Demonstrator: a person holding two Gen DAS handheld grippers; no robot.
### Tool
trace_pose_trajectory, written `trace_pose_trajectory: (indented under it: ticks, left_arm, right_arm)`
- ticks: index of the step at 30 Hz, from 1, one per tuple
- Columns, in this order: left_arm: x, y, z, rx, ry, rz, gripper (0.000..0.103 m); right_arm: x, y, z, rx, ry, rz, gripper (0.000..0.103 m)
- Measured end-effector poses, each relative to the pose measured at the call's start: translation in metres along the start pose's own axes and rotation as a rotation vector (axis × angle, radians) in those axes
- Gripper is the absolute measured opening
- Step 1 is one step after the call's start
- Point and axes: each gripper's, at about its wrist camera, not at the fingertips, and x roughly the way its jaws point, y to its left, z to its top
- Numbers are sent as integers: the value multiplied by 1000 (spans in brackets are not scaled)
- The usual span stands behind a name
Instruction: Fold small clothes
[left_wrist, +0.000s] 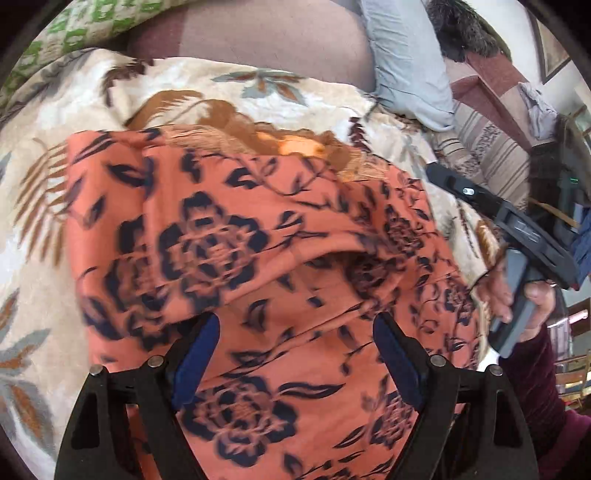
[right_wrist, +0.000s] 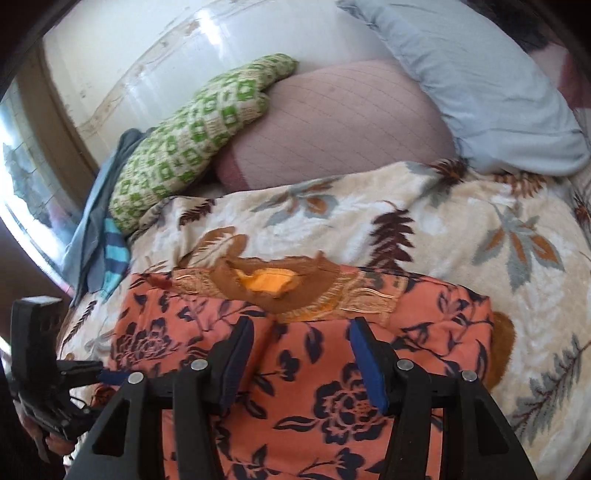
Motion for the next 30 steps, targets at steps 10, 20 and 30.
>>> trace_pose_trajectory:
  ticks: [10, 20, 30]
  left_arm:
    - [-1, 41, -22, -76, 1, -55, 86]
    - [-7, 57, -27, -102, -9, -117, 85]
    - [-4, 52, -18, -108, -9, -77, 85]
  right_arm:
    - [40, 162, -59, -676, 42, -136, 58]
    - [95, 142, -57, -628, 105, -292, 27]
    - [56, -7, -11, 91, 153, -186, 6]
